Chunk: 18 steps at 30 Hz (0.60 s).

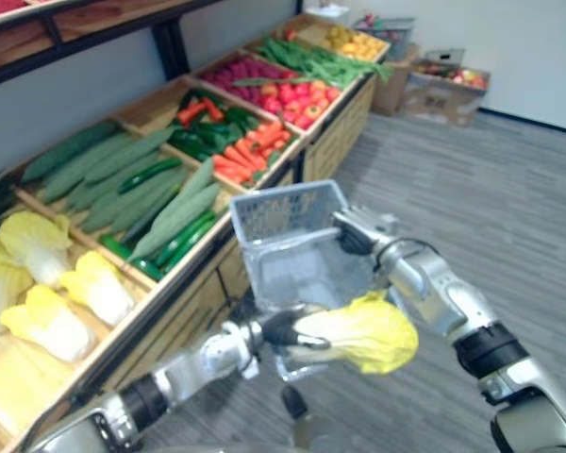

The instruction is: Pick vegetable in the basket

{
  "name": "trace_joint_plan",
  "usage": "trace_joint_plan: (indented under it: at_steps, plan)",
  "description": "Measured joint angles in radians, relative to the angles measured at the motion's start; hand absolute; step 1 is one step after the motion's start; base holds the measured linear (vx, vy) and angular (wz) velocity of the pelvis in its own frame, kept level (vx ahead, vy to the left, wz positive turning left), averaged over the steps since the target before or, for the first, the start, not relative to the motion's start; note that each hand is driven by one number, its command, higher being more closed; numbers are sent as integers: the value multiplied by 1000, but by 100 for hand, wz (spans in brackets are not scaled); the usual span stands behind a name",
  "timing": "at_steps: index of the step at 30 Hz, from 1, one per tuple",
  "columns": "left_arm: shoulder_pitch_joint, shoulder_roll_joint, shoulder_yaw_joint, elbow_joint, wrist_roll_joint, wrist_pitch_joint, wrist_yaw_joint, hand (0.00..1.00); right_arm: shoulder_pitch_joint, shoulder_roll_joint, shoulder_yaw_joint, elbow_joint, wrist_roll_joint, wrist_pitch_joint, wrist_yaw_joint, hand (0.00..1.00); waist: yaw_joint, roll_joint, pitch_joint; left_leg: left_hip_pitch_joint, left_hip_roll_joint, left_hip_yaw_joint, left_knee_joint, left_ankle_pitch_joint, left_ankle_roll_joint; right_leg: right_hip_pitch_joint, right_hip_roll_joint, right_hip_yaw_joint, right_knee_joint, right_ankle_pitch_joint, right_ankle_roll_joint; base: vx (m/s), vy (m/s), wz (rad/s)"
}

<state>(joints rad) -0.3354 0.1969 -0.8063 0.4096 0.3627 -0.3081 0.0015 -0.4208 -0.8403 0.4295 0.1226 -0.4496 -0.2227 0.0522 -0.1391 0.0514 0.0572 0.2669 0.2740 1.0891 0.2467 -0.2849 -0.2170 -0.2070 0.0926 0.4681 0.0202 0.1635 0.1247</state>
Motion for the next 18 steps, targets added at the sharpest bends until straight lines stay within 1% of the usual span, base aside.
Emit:
trace_joint_plan:
  at_steps: [1,3,6,8,10,11,14,17,18]
  plan:
    - [-5,-3,12,8,16,10,10,100,-5,0,11,-8,20,0,7,100,0,-1,1,1,0,3,0,0,0,-1,1,3,0,0,0,10,9,-8]
    - [-20,-16,30,35,32,15,25,100,-10,3,19,-34,29,0,25,100,0,-2,2,4,-1,14,0,0,0,-4,5,11,2,0,0,9,10,-14]
    - [-24,-33,70,74,55,35,40,100,-26,6,42,-61,38,0,53,100,1,-8,5,14,-4,37,-1,0,0,-13,15,28,13,0,0,7,13,-20]
    - [-24,-49,111,105,65,57,59,100,-27,2,52,-75,39,0,79,100,-1,-15,10,16,-4,43,-1,0,0,-16,18,33,15,0,0,-18,-5,-8]
    - [-25,-63,146,117,89,66,71,100,-27,-3,53,-83,63,0,107,100,-1,-18,12,17,-4,45,-1,0,0,-16,18,35,15,0,0,-11,-6,-2]
    - [-25,-74,161,120,94,74,77,0,-27,-11,58,-89,77,0,113,100,-1,-19,13,17,-5,45,-1,0,0,-16,18,35,15,0,0,0,0,0]
    - [-34,-85,189,151,133,81,88,0,-19,-40,62,-121,105,2,146,100,1,-22,16,16,-4,45,-1,0,0,-16,18,35,15,0,0,0,0,0]
    - [-48,-87,198,180,162,98,93,0,0,-48,62,-150,107,2,155,100,0,-23,17,16,-4,45,-1,0,0,-16,18,35,14,0,0,0,0,0]
    - [-59,-96,224,203,171,104,93,0,19,-49,62,-158,118,2,159,100,0,-25,19,15,-4,44,-1,0,0,-16,17,35,14,0,0,0,0,0]
